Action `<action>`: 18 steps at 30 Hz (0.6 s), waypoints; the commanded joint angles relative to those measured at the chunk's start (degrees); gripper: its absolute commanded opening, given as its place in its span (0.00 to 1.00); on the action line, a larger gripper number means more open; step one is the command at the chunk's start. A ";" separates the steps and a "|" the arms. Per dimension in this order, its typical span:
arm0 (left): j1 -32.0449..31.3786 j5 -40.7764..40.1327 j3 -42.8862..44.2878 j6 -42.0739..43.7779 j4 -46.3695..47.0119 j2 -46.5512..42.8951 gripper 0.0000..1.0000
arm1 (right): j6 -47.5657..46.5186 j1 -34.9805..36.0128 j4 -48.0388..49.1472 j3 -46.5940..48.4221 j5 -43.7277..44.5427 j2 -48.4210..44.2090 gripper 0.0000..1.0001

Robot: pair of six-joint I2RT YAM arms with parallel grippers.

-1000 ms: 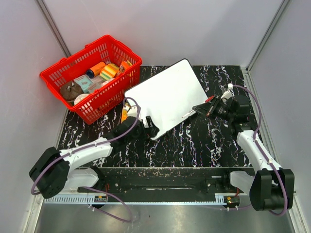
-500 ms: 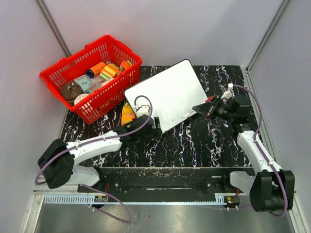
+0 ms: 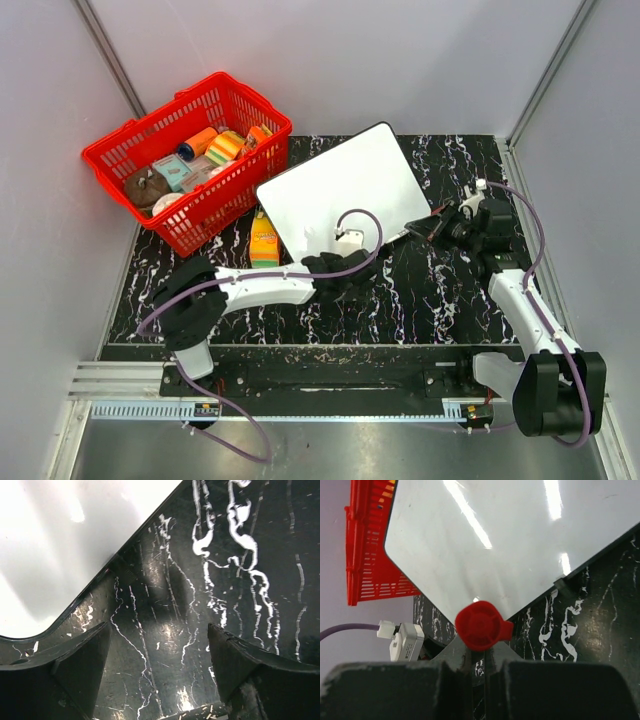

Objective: Write a sentence on the whiteboard
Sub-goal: Pick up the whiteboard stand from the center of the board.

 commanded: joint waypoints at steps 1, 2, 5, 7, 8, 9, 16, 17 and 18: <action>0.04 -2.44 0.60 -3.62 0.86 1.71 0.81 | 0.05 -0.64 -1.51 -0.44 5.76 -1.40 0.00; 0.05 -2.44 0.17 -3.80 1.74 2.06 0.80 | -0.12 -0.73 -1.51 -0.70 5.85 -1.48 0.00; 0.05 -3.66 0.16 -5.73 2.46 3.73 0.79 | -0.30 -0.73 -1.51 -0.71 5.85 -1.57 0.00; 0.05 -4.55 -0.28 -8.26 2.72 4.96 0.74 | -0.38 -0.81 -1.51 -0.88 6.11 -1.49 0.00; 0.13 -5.16 -0.63 -9.24 3.15 5.32 0.71 | -0.38 -0.81 -1.51 -0.88 6.20 -1.49 0.00; 0.05 -5.34 -0.98 -10.03 3.59 5.58 0.70 | -0.47 -0.73 -1.51 -0.88 6.46 -1.40 0.00; 0.05 -7.97 -1.68 -14.43 4.04 9.45 0.66 | -1.09 -0.73 -1.51 -1.23 6.38 -1.22 0.00; 0.05 -8.76 -1.95 -14.70 3.69 9.62 0.66 | -1.09 -0.81 -1.51 -1.32 6.29 -1.31 0.00; 0.05 -9.20 -2.12 -14.96 3.60 9.63 0.65 | -1.18 -0.73 -1.51 -1.41 6.20 -1.22 0.00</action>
